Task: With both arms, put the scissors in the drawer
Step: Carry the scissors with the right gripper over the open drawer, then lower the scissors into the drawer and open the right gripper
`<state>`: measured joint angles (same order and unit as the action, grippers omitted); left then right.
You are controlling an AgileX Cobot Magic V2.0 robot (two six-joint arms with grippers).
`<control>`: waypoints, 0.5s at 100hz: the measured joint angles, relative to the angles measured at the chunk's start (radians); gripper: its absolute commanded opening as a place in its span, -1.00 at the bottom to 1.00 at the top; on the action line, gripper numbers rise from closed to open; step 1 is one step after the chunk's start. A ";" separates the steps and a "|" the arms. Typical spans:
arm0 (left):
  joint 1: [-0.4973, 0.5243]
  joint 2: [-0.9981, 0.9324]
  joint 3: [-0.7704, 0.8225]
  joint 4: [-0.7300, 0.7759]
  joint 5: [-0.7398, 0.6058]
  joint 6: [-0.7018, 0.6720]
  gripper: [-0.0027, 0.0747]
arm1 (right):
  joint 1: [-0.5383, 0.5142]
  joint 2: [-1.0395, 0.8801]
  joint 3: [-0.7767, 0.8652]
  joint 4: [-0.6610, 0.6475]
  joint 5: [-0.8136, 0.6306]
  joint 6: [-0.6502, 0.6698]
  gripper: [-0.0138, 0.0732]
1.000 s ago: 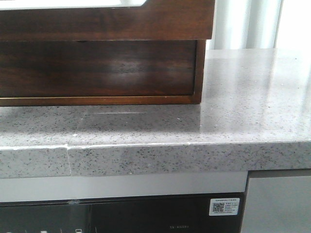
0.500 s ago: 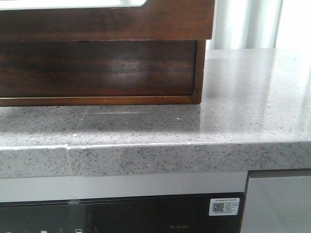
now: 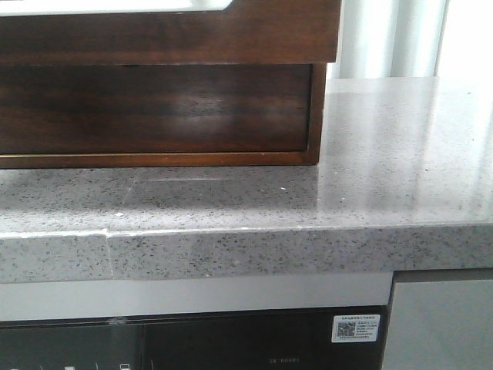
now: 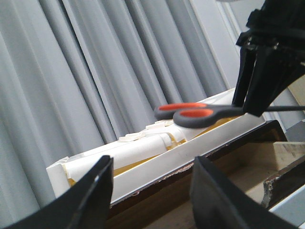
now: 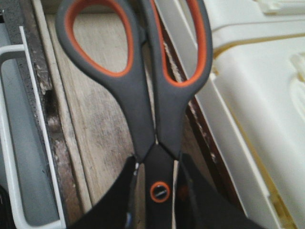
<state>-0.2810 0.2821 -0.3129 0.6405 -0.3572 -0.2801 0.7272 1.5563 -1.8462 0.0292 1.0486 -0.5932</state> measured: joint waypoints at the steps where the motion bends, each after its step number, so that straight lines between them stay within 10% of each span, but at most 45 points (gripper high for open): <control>1: 0.000 0.000 0.000 0.000 0.000 0.000 -0.11 | 0.000 0.003 0.000 0.000 0.000 -0.002 -0.91; 50: 0.000 0.000 0.000 0.000 0.002 0.000 -0.11 | 0.014 0.138 0.000 -0.008 -0.045 -0.017 -0.91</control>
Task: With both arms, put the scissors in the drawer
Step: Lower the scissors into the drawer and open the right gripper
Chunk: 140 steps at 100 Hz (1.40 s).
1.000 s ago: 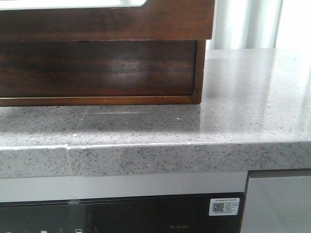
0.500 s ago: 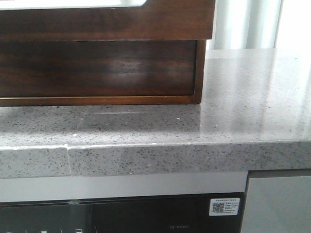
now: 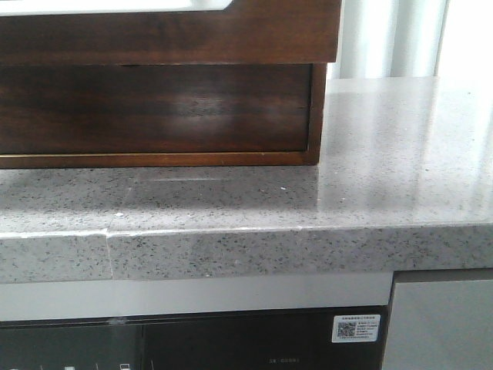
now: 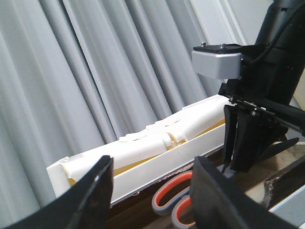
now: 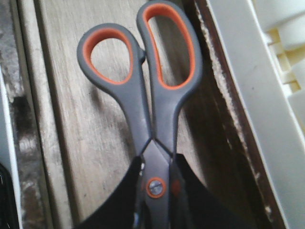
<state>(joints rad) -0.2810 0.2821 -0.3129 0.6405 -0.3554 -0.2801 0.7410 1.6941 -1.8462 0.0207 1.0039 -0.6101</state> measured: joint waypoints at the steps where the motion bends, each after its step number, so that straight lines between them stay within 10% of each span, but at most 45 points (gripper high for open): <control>1: 0.000 0.000 0.000 0.000 0.000 0.000 -0.11 | 0.000 0.000 0.000 0.000 0.000 0.000 -0.91; 30: 0.000 0.000 0.000 0.000 0.000 0.000 -0.11 | 0.000 0.004 0.000 0.000 -0.010 -0.001 -0.86; 57: 0.000 0.000 0.000 0.000 0.000 0.000 -0.11 | 0.000 0.004 0.000 0.000 -0.035 -0.002 -0.22; 81: 0.000 0.000 0.000 0.000 0.000 0.000 -0.11 | 0.000 0.004 0.000 0.000 -0.040 0.002 -0.28; 102: 0.000 -0.025 0.000 0.000 0.000 0.000 -0.43 | 0.000 -0.015 0.000 0.000 -0.036 0.025 -0.97; 116: 0.000 -0.073 0.000 0.000 0.029 0.000 -0.92 | 0.000 -0.054 0.000 0.000 -0.034 0.073 -0.95; 140: 0.000 -0.162 0.000 -0.047 0.156 -0.037 -0.92 | 0.000 -0.138 0.000 0.040 0.008 0.126 -0.95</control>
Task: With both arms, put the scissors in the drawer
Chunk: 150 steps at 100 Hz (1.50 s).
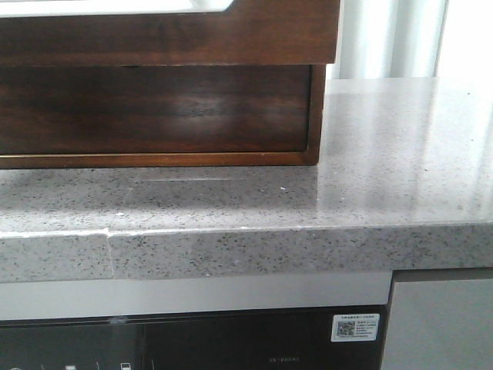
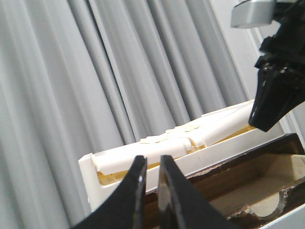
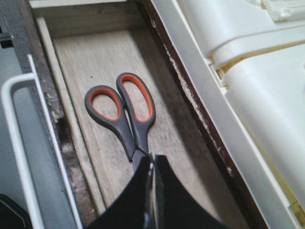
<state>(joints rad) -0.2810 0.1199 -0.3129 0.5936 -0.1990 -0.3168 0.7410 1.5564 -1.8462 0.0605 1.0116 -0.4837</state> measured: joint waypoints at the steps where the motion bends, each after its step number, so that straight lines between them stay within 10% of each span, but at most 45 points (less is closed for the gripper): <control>1: 0.000 -0.003 0.000 -0.002 0.005 -0.003 -0.92 | 0.000 -0.006 0.000 0.005 0.000 0.003 -0.95; 50: 0.000 -0.106 0.000 -0.221 0.356 -0.017 -0.92 | 0.000 -0.265 0.109 0.060 0.000 0.032 -0.95; 150: -0.172 -0.106 0.212 -0.276 0.218 -0.019 -0.92 | 0.000 -1.498 1.448 0.063 -0.618 0.140 -0.94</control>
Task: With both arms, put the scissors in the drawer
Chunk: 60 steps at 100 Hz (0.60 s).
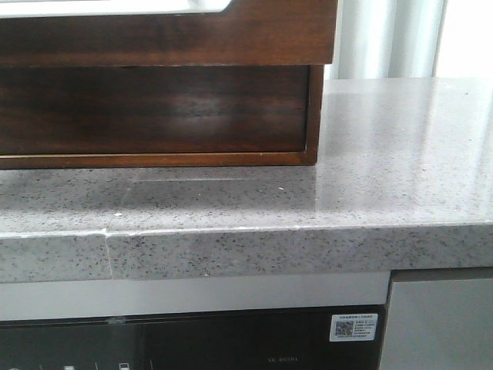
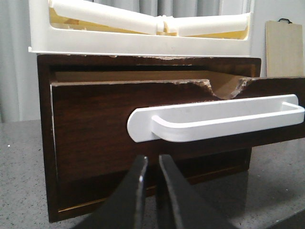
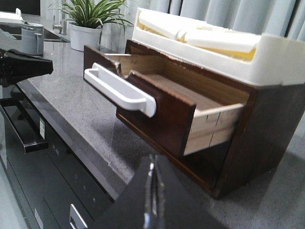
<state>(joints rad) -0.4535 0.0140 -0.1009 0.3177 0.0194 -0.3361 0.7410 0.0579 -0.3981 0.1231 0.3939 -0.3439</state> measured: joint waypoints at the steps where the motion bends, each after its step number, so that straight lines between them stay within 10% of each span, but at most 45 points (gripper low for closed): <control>1: 0.000 0.000 0.002 0.000 0.000 0.000 -0.92 | 0.000 -0.006 0.011 0.000 0.000 0.000 -0.94; 60: 0.000 0.000 0.004 -0.002 -0.002 0.000 -0.92 | 0.000 -0.068 0.129 0.001 0.000 0.006 -0.95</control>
<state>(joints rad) -0.4535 0.0140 -0.0972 0.3162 0.0174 -0.3361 0.7410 -0.0096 -0.2694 0.1238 0.3939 -0.3380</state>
